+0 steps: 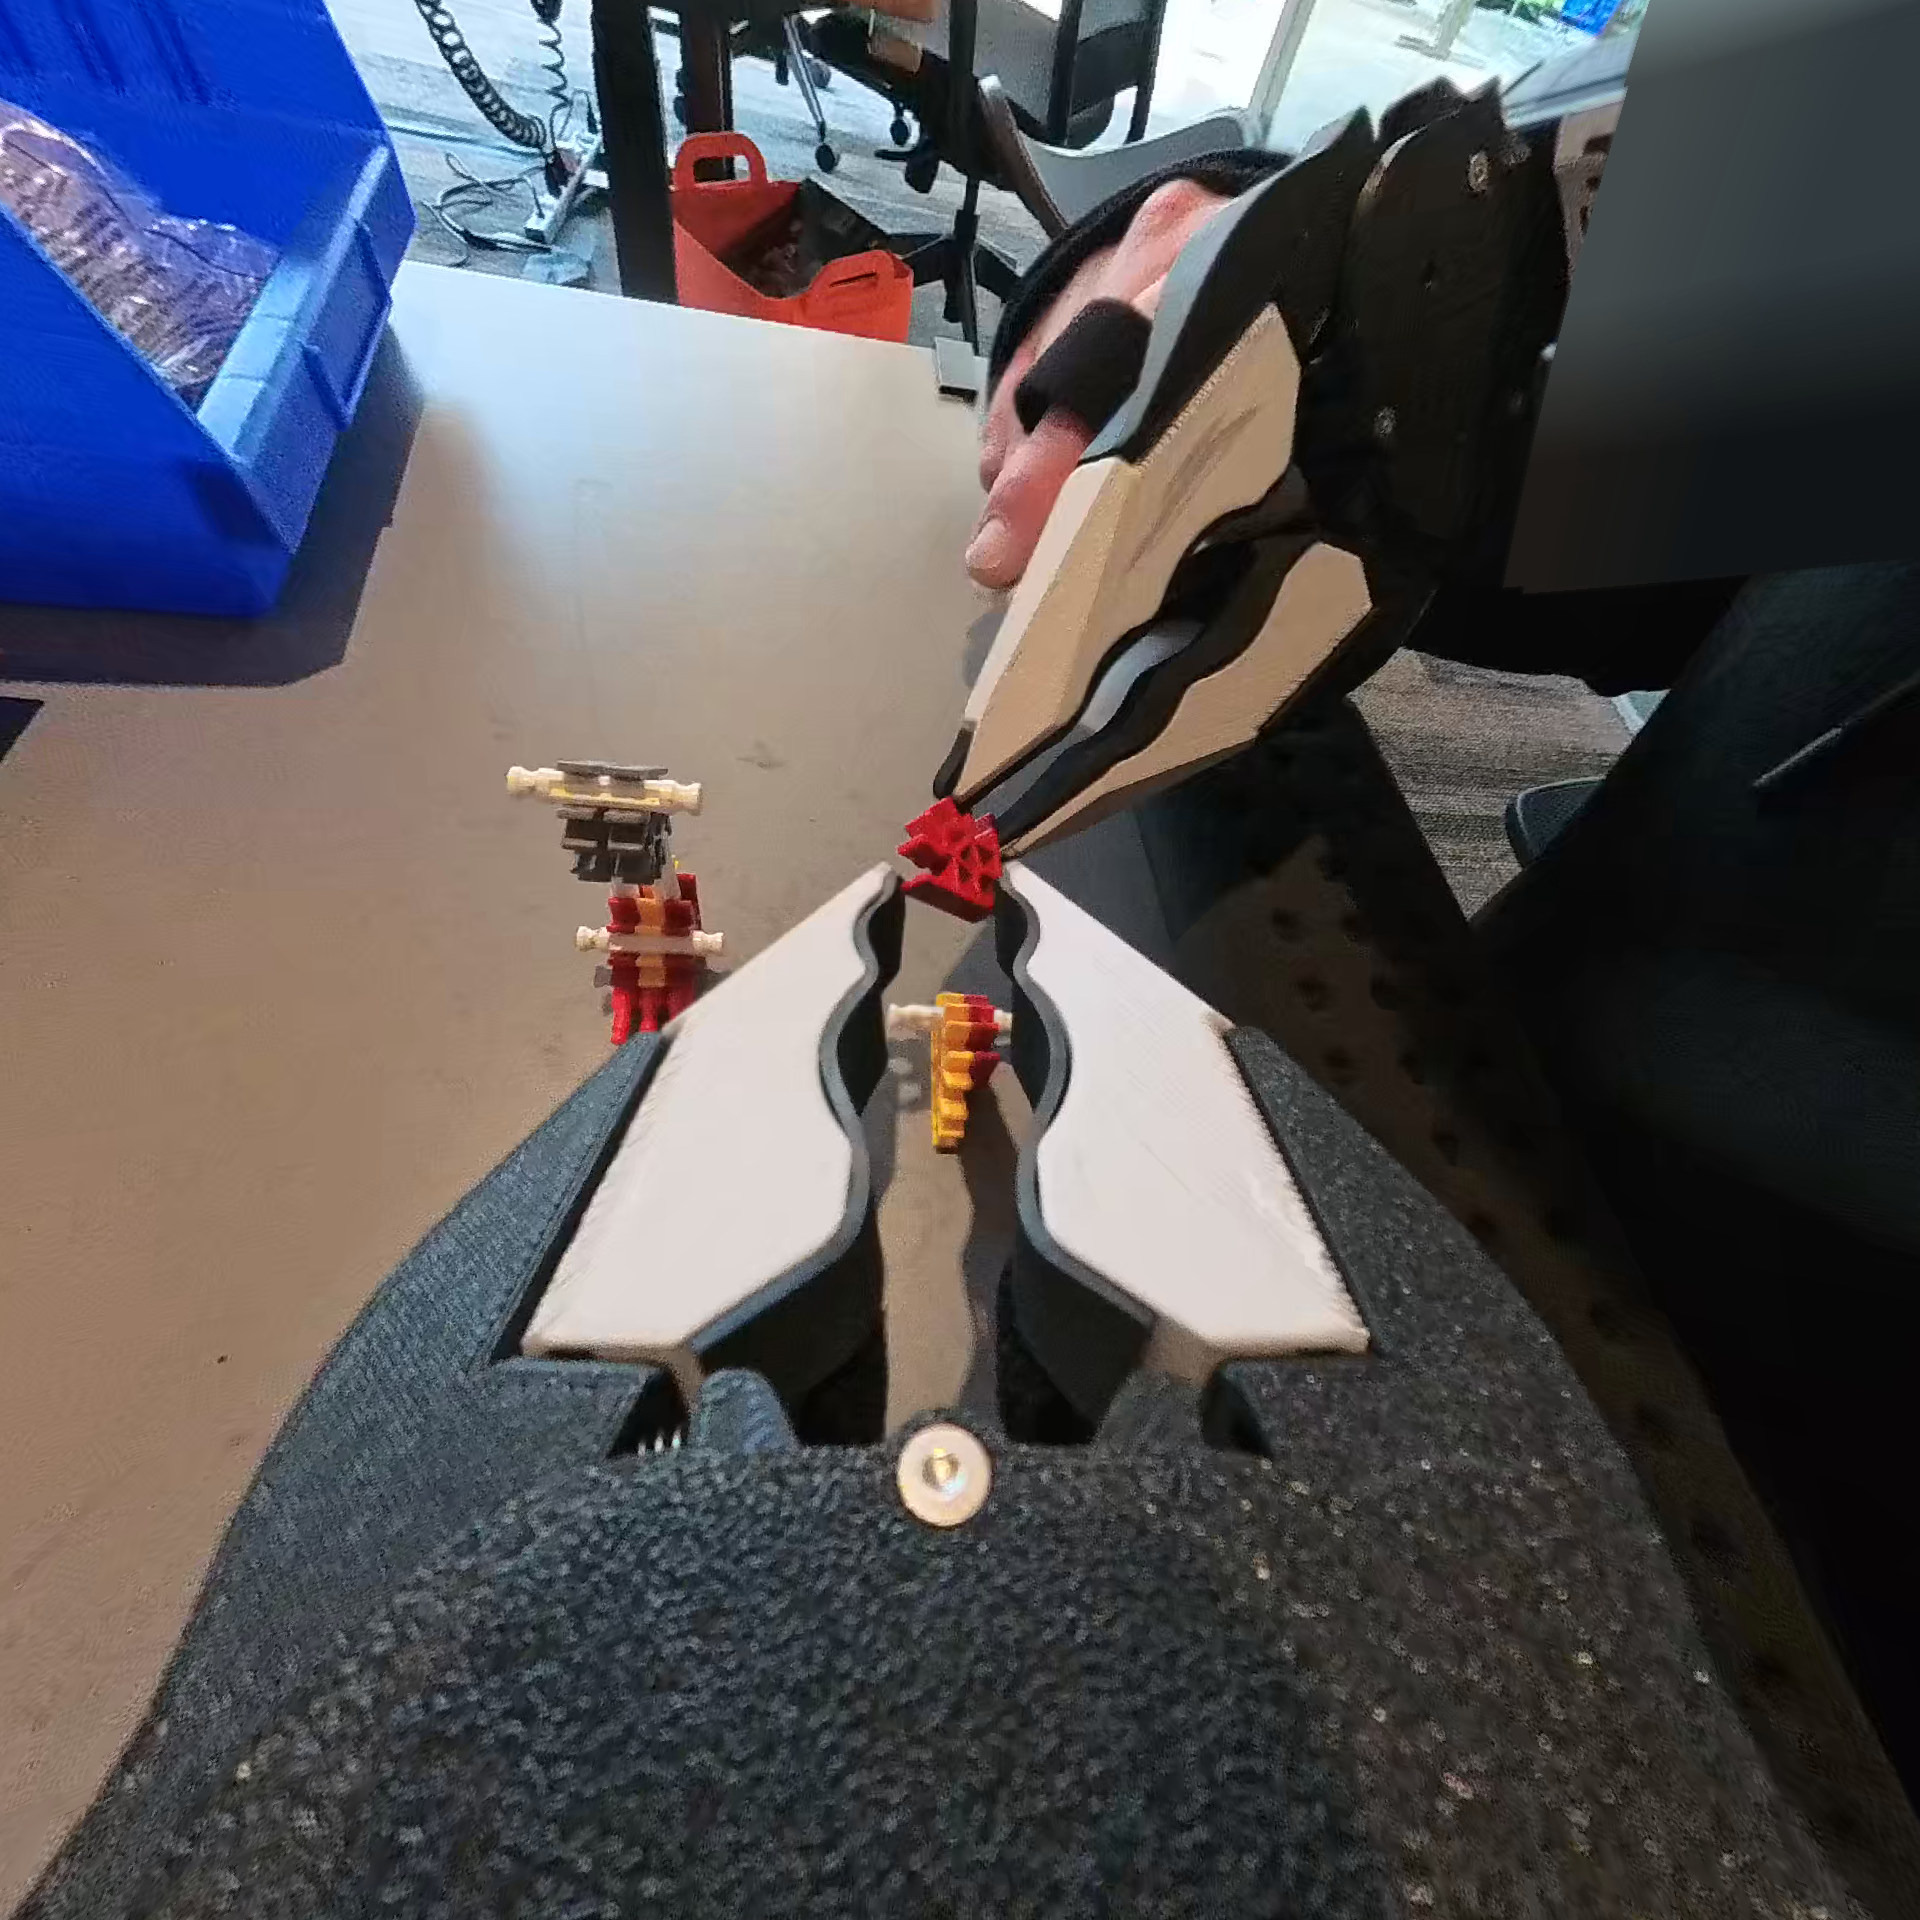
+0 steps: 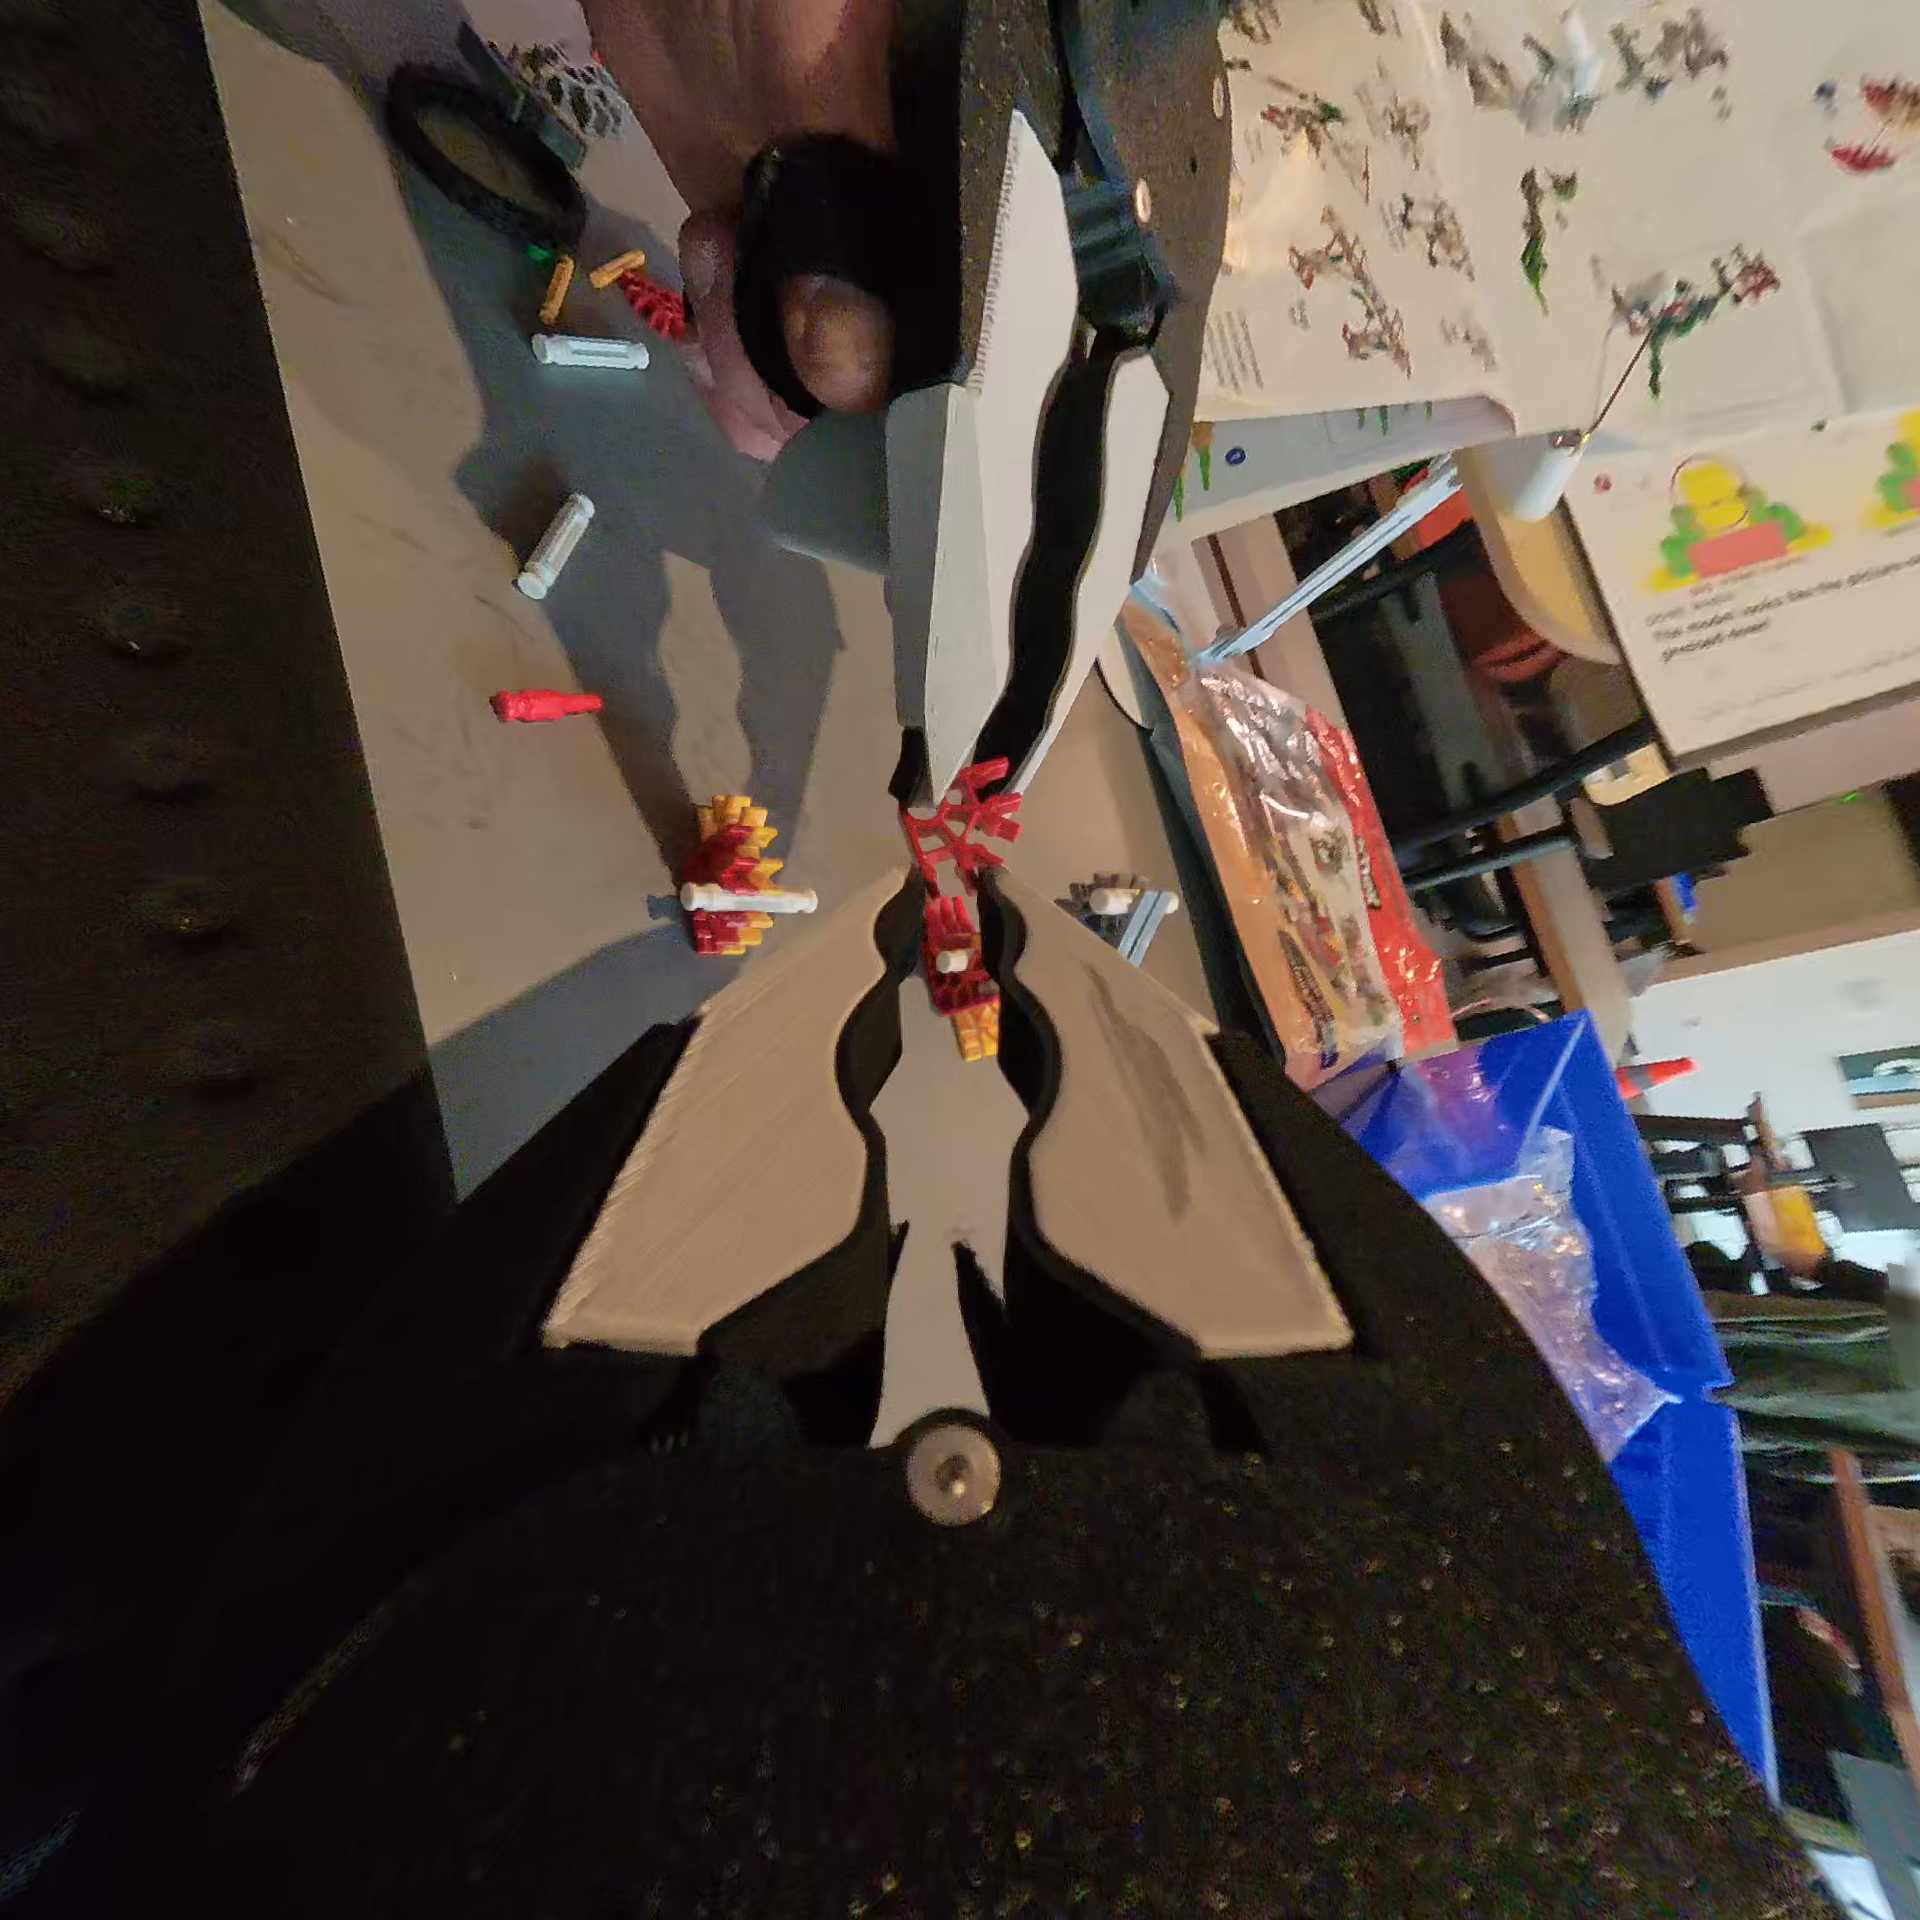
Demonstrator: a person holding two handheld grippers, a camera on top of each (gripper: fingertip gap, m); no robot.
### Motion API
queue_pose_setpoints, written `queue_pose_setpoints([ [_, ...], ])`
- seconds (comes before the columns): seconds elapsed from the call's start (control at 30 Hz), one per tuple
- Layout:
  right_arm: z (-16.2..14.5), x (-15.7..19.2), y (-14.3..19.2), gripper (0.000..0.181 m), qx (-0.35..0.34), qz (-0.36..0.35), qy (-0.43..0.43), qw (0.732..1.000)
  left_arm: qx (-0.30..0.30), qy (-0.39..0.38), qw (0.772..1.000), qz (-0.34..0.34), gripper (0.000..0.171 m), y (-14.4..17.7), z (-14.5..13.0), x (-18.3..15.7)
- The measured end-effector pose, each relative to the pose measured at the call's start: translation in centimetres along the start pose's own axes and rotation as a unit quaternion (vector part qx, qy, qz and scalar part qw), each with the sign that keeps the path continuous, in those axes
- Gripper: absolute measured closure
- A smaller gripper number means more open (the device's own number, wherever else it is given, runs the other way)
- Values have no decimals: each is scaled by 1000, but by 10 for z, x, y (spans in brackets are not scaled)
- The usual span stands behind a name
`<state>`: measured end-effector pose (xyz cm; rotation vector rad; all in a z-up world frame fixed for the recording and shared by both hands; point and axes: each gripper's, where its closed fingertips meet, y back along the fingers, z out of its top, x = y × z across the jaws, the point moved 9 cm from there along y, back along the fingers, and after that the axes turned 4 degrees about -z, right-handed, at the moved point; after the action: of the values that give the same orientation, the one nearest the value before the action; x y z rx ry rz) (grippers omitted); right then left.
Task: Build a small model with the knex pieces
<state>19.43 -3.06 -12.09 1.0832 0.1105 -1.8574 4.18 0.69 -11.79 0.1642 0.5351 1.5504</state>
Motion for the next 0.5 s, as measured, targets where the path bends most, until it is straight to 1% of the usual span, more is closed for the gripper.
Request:
queue_pose_setpoints([
  [0.1, 1, 0, -1, 171, -3, -6, 9, 1000, -7, -2, 1000, -3, 158, 3, 1, 0],
  [0.17, 0, 0, -3, 172, 2, -9, 6, 1000, -5, -11, 1000, 4, 166, 4, 1, 1],
  [0.2, -1, -1, -3, 164, 5, -3, -8, 1000, 7, -22, 1000, 19, 166, 6, 0, 2],
  [0.23, -3, -2, -4, 159, 10, 13, -37, 999, 22, -34, 999, 30, 166, 7, -2, 2],
  [0.3, -11, -2, -7, 147, 25, 74, -115, 990, 54, -56, 996, 43, 166, 10, -5, 2],
  [0.37, -16, 0, -8, 145, 26, 125, -166, 978, 85, -70, 992, 63, 166, 12, -9, 5],
  [0.4, -18, 3, -9, 143, 31, 151, -181, 971, 98, -74, 991, 61, 166, 11, -12, 6],
  [0.5, -23, 9, -18, 141, 61, 190, -203, 959, 147, -90, 983, 60, 166, 7, -22, 7],
])
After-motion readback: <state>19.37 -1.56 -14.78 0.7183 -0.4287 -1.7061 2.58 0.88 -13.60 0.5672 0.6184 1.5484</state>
